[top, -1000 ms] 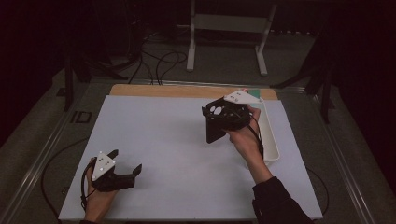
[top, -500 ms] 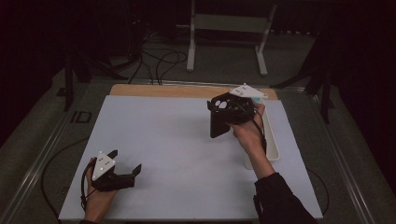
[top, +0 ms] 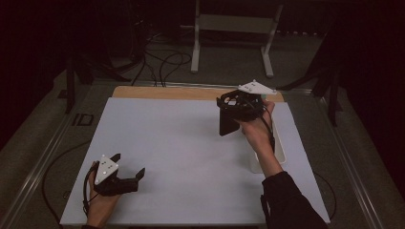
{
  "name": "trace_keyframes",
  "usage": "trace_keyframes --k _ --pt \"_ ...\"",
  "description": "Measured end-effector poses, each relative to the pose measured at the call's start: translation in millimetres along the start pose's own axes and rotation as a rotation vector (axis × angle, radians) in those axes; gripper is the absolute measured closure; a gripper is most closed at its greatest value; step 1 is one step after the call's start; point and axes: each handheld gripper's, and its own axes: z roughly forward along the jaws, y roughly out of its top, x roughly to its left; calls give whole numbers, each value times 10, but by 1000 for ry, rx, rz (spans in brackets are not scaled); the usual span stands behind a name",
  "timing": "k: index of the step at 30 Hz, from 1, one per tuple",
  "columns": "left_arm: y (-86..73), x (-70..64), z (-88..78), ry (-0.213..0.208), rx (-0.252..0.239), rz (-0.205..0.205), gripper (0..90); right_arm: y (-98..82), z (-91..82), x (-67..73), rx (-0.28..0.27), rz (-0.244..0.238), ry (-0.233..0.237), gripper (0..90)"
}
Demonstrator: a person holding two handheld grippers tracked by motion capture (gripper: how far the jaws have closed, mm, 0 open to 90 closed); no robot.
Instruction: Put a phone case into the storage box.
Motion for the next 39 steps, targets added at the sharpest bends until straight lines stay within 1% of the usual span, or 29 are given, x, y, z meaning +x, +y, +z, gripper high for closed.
trace_keyframes --k 5,8,12,18,25,31,39 --pt "1 2 -1 -1 1 -5 1 34 8 -37 -4 2 -12 137" --pt "1 4 -2 0 0 -6 1 55 8 -65 -7 15 -15 137" --pt "2 5 -3 0 -1 -7 1 82 10 -104 -9 18 -28 137" --pt "3 7 -4 -1 -4 -15 1 129 6 -155 -12 15 -41 137" --pt "3 5 -4 -3 -4 -14 1 175 13 -213 -17 21 -61 137" --pt "4 6 -5 -3 -5 -13 1 195 29 -291 -14 25 -85 138" --pt "4 3 -4 -4 -6 -15 1 183 52 -417 -9 49 -117 138"
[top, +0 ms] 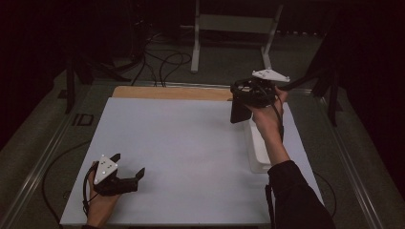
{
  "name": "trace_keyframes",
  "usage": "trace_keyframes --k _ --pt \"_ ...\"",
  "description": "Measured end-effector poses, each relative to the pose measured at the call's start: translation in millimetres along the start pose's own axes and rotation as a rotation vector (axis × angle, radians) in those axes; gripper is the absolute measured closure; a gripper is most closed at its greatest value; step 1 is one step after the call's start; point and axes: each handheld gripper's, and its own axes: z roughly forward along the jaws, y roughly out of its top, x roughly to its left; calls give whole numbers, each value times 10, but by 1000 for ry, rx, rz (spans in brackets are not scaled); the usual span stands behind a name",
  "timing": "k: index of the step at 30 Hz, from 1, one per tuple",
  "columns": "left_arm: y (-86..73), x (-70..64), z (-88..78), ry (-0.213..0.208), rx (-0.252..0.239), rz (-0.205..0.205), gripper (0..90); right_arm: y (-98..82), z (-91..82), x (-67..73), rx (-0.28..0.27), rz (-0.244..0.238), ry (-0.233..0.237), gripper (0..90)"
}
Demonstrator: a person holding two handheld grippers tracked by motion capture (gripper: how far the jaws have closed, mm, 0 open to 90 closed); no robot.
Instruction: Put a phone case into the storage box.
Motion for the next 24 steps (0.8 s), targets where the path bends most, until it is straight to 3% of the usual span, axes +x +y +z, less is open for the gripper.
trace_keyframes --k 24 --pt "0 4 -3 -1 2 0 1 -54 79 -346 33 37 -93 138"
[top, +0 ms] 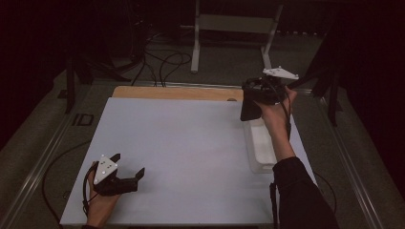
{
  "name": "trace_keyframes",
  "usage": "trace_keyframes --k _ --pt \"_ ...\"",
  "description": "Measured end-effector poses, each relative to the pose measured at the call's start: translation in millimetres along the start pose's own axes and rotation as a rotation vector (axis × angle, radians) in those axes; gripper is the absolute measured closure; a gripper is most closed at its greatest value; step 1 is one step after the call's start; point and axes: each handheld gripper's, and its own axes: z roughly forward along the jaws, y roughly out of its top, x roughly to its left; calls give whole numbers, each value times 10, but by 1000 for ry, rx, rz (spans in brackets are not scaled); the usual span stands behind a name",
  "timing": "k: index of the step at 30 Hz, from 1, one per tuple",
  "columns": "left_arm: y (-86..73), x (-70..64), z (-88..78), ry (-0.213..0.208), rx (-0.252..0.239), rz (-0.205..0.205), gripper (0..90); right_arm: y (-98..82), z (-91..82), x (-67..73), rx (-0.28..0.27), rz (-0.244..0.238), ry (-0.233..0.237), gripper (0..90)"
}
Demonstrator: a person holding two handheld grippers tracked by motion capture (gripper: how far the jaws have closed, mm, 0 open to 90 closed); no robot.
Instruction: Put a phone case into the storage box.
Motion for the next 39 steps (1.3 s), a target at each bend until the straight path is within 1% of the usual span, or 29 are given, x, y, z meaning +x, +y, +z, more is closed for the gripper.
trace_keyframes --k 11,14,19,20,23,28,33,39 --pt "0 3 -3 2 0 -1 1 10 33 -174 8 10 -52 138" --pt "-1 3 -10 2 -4 -2 1 -3 70 -227 12 3 -73 138" --pt "0 8 -8 1 -3 -4 1 -65 177 -341 35 25 -108 138" --pt "-1 8 -5 2 -1 -4 1 -80 202 -359 42 30 -114 138" --pt "-3 6 -4 1 -1 -4 1 -138 290 -392 69 21 -132 137" --pt "-6 7 -10 0 -1 -5 1 -255 452 -409 112 31 -137 136" --pt "-5 13 -12 -2 -1 -7 1 -402 621 -392 159 25 -149 133" --pt "-6 11 -10 -3 -1 -5 1 -541 769 -408 218 42 -154 130"
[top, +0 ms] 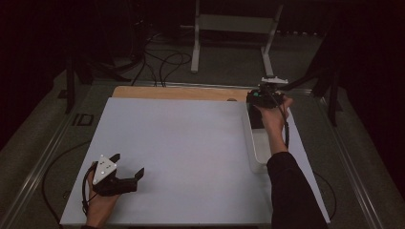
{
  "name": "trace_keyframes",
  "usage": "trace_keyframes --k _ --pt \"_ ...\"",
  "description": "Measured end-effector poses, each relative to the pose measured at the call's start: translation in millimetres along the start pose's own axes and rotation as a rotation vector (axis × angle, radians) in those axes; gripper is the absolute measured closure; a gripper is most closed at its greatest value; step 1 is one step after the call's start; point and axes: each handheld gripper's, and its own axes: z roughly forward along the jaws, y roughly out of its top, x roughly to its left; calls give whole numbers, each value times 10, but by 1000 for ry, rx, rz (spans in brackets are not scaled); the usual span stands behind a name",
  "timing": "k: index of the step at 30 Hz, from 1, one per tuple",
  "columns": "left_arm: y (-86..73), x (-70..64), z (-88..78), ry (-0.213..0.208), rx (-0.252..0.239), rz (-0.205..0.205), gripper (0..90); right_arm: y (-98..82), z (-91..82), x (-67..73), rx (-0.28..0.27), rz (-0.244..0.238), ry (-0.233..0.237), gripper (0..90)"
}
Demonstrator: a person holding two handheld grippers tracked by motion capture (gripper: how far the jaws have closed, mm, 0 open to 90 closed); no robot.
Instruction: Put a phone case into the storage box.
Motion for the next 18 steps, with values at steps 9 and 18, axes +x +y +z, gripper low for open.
trace_keyframes --k 9,18 --pt "1 -1 0 -7 3 -3 1 -8 76 -90 25 47 22 83" --pt "1 -3 3 -4 6 -2 1 -2 -144 -160 -44 100 100 84"
